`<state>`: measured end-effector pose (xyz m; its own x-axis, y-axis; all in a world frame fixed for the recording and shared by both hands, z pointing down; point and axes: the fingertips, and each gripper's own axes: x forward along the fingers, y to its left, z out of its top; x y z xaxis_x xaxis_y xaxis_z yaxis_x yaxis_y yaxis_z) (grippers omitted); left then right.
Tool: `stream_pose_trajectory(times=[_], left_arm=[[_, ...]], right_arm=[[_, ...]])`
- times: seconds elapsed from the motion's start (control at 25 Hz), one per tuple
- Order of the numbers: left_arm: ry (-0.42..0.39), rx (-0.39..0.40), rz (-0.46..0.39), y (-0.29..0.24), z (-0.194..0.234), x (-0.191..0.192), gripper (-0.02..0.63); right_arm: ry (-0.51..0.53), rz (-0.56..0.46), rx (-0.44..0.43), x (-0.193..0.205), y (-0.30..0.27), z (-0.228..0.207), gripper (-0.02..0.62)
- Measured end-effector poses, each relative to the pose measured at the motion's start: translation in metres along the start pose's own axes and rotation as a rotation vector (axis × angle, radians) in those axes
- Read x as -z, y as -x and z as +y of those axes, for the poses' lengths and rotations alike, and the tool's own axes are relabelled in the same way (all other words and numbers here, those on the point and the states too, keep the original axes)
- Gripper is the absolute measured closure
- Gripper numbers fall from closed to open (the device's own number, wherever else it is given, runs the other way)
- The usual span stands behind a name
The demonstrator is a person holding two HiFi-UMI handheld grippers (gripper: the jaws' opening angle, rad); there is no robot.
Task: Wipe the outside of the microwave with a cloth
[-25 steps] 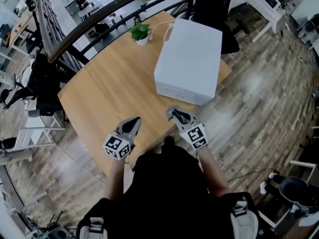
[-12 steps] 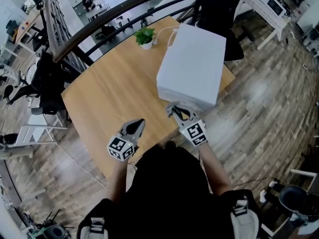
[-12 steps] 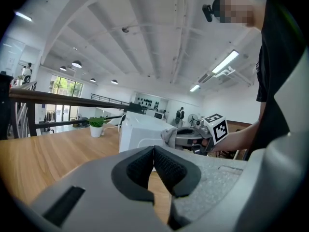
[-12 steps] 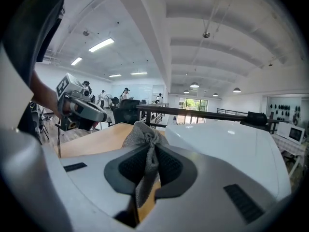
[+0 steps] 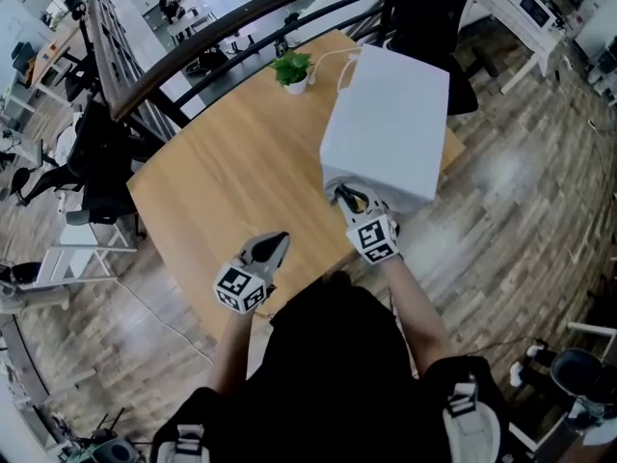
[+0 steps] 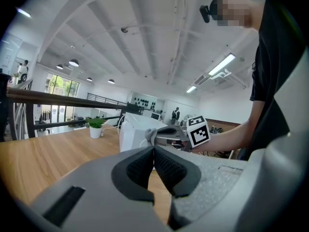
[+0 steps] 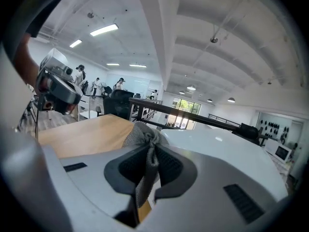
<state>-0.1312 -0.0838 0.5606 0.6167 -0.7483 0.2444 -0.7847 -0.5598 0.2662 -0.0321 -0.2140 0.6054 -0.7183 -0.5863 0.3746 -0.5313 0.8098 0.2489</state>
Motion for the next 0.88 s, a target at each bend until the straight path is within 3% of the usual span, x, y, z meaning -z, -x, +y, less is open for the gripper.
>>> stream_pose_trajectory(times=[0.36, 0.64, 0.88], left_arm=[[0.013, 0.087, 0.032, 0.015, 0.018, 0.010, 0.603], [0.018, 0.163, 0.035, 0.018, 0.028, 0.017, 0.603], [0.010, 0.205, 0.055, 0.017, 0.031, 0.018, 0.603]], right_arm=[[0.070, 0.075, 0.155, 0.003, -0.039, -0.004, 0.563], [0.135, 0.126, 0.325, 0.008, -0.048, -0.011, 0.563], [0.076, 0.130, 0.372, 0.008, -0.046, -0.014, 0.563]])
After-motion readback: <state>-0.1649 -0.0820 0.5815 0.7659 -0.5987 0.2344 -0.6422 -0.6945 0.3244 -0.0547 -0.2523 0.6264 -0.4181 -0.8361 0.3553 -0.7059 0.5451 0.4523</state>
